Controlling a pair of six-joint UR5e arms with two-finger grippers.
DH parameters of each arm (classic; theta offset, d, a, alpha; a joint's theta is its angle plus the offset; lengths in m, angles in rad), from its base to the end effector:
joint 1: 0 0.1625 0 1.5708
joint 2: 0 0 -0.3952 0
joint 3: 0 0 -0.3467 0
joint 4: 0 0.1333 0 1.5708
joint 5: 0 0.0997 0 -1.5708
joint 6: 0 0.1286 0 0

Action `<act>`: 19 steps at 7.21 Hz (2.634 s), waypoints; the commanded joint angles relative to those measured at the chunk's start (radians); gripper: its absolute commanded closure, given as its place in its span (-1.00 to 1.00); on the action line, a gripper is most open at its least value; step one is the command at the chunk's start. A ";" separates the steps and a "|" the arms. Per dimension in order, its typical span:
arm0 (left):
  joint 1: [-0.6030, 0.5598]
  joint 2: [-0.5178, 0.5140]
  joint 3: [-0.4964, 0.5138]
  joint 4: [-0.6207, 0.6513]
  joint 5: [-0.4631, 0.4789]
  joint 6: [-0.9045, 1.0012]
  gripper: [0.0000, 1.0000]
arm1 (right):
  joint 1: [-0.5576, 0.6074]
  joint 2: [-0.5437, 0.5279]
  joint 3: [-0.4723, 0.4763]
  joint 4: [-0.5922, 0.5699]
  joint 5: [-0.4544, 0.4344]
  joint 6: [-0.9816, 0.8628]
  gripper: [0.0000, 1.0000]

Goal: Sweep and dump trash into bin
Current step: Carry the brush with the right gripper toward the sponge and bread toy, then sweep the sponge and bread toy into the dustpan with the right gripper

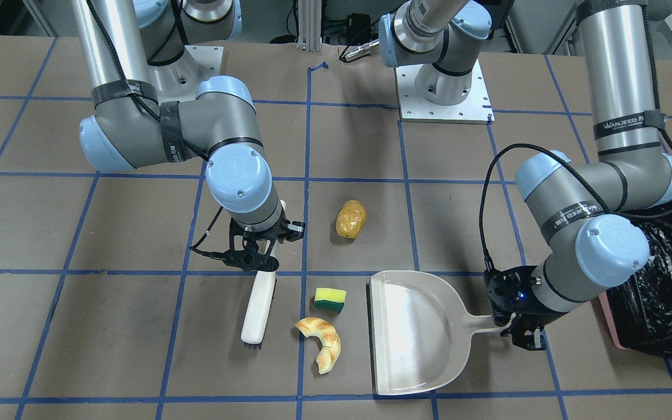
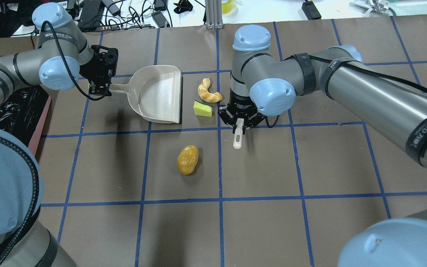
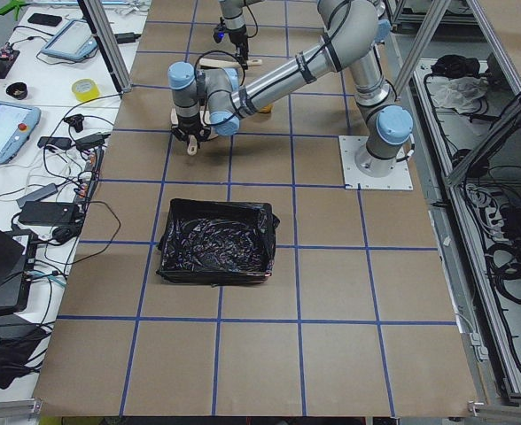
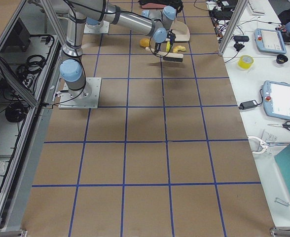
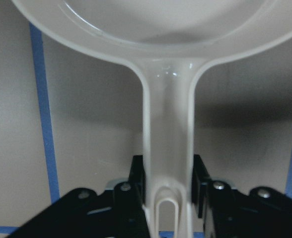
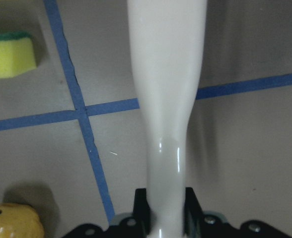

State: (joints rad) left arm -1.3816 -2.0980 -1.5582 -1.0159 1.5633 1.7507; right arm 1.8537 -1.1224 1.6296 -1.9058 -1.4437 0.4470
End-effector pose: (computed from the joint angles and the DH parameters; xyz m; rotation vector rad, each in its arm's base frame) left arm -0.0180 -0.6199 0.2089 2.1906 2.2107 -0.0451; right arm 0.2974 -0.4871 0.2075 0.2683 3.0566 0.3171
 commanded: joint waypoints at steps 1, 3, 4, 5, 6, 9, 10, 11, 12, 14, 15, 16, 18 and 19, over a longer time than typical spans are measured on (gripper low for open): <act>-0.022 0.004 0.010 -0.036 0.073 -0.045 1.00 | 0.025 0.039 -0.028 -0.039 0.052 0.053 1.00; -0.045 0.004 0.010 -0.038 0.103 -0.059 1.00 | 0.065 0.071 -0.048 -0.077 0.054 0.120 1.00; -0.045 0.006 0.010 -0.038 0.112 -0.057 1.00 | 0.090 0.088 -0.069 -0.078 0.054 0.160 1.00; -0.045 0.006 0.010 -0.038 0.112 -0.059 1.00 | 0.120 0.114 -0.107 -0.078 0.055 0.212 1.00; -0.045 0.004 0.010 -0.038 0.112 -0.060 1.00 | 0.155 0.156 -0.163 -0.079 0.063 0.272 1.00; -0.047 0.006 0.010 -0.038 0.109 -0.062 1.00 | 0.249 0.257 -0.322 -0.076 0.083 0.438 1.00; -0.048 0.007 0.012 -0.038 0.110 -0.062 1.00 | 0.272 0.282 -0.359 -0.079 0.097 0.482 1.00; -0.048 0.009 0.012 -0.038 0.112 -0.060 1.00 | 0.291 0.299 -0.390 -0.079 0.098 0.502 1.00; -0.048 0.009 0.013 -0.038 0.112 -0.062 1.00 | 0.306 0.305 -0.413 -0.081 0.126 0.540 1.00; -0.048 0.007 0.013 -0.038 0.112 -0.062 1.00 | 0.343 0.300 -0.445 -0.079 0.146 0.591 1.00; -0.048 0.007 0.013 -0.038 0.112 -0.060 1.00 | 0.355 0.291 -0.450 -0.070 0.152 0.623 1.00; -0.048 0.009 0.013 -0.038 0.112 -0.062 1.00 | 0.370 0.270 -0.447 -0.050 0.146 0.634 1.00; -0.048 0.009 0.013 -0.038 0.110 -0.060 1.00 | 0.357 0.202 -0.439 0.077 0.091 0.593 1.00; -0.048 0.009 0.013 -0.038 0.109 -0.060 1.00 | 0.336 0.188 -0.436 0.114 0.062 0.526 1.00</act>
State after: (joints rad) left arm -1.4297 -2.0893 -1.5447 -1.0538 1.6734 1.6903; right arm 2.2090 -0.9083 1.1893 -1.8459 -1.3449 1.0335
